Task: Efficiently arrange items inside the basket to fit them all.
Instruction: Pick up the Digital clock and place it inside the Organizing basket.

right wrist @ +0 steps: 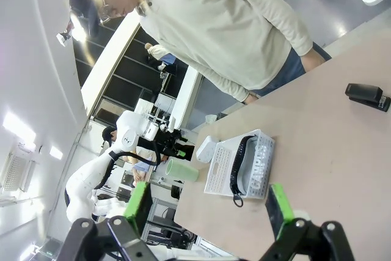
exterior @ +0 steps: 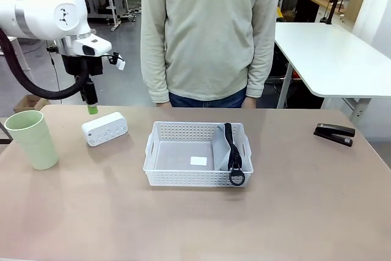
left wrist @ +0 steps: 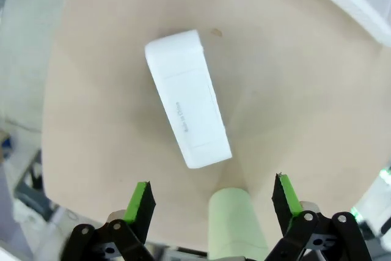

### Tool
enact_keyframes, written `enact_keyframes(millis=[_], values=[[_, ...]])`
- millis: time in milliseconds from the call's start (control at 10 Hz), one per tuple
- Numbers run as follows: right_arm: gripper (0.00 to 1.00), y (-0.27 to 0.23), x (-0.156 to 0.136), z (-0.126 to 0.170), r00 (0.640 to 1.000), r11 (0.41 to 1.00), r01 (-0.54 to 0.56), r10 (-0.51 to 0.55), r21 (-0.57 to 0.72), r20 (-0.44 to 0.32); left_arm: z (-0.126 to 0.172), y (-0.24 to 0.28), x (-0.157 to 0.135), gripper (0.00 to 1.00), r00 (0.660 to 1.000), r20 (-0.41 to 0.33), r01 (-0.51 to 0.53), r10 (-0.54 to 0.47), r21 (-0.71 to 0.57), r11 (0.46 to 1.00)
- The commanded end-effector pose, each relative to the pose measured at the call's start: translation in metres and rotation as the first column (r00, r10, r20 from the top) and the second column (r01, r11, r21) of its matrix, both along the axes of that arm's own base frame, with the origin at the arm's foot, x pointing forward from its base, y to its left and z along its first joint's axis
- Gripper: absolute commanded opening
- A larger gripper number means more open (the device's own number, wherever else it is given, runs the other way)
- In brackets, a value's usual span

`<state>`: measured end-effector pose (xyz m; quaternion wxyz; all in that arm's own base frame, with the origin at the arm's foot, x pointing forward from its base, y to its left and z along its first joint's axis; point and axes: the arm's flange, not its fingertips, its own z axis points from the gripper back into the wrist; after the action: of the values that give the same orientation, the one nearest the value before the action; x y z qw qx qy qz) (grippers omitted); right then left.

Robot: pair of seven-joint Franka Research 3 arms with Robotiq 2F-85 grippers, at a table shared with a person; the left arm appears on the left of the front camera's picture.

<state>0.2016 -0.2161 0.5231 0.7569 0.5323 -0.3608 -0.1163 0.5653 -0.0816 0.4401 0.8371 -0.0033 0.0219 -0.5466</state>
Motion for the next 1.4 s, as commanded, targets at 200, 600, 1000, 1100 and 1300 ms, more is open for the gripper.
enact_keyframes(millis=[200,600,1000,1100,1300], values=[[1.0,-0.001,0.002,0.001,0.999,1.0,-0.002,0.002,0.002,0.038,0.0,0.0,0.0,1.0,1.0,0.0,0.0,0.0,0.0,1.0],[1.0,-0.001,0.002,0.001,0.999,1.0,-0.002,0.002,0.002,0.038,-0.032,-0.005,0.007,1.0,0.98,0.108,-0.157,0.17,-0.115,0.981],[1.0,-0.001,0.002,0.001,0.999,1.0,-0.002,0.002,0.002,0.038,-0.063,-0.002,0.012,1.0,0.956,0.181,-0.218,0.231,-0.088,0.972],[1.0,-0.001,0.002,0.001,0.999,1.0,-0.002,0.002,0.002,0.038,-0.07,-0.004,0.017,1.0,0.967,0.154,-0.19,0.201,-0.081,0.978],[1.0,-0.001,0.002,0.001,0.999,1.0,-0.002,0.002,0.002,0.038,-0.086,-0.008,0.022,1.0,0.981,0.086,-0.169,0.173,-0.047,0.984]])
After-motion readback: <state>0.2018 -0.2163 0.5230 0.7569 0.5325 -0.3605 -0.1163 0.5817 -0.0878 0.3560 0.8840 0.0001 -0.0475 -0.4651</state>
